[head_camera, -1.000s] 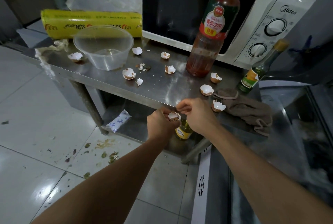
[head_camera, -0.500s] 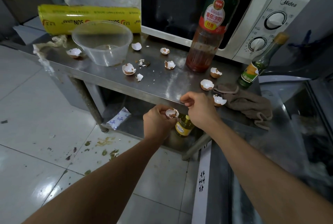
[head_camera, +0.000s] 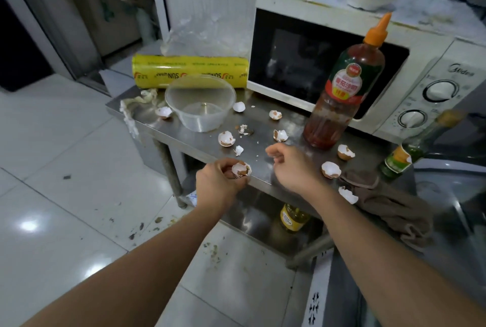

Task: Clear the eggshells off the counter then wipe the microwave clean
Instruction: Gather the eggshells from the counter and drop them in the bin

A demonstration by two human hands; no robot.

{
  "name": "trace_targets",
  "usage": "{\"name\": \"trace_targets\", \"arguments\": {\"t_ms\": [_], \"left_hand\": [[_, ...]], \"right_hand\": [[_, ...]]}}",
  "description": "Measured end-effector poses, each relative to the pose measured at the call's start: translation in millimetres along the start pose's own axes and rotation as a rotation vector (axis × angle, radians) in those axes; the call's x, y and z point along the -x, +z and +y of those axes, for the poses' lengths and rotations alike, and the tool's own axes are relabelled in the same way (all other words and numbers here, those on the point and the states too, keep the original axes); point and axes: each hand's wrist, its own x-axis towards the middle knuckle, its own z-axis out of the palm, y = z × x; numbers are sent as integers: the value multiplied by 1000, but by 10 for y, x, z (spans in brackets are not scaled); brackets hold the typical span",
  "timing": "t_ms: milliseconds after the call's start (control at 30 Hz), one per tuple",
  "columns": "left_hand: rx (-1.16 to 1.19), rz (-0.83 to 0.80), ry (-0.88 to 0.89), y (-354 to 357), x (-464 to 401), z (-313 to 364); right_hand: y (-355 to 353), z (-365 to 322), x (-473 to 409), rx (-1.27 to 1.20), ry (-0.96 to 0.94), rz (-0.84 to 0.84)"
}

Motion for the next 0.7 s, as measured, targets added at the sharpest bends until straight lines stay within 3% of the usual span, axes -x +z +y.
{"name": "trace_targets", "arguments": {"t_ms": [233, 700], "left_hand": [[36, 45, -47, -229, -232, -5], [5, -1, 32, -211, -1047, -64]], "right_hand": [[204, -199, -349, -13, -46, -52], [207, -283, -756, 75, 57, 102]]}}
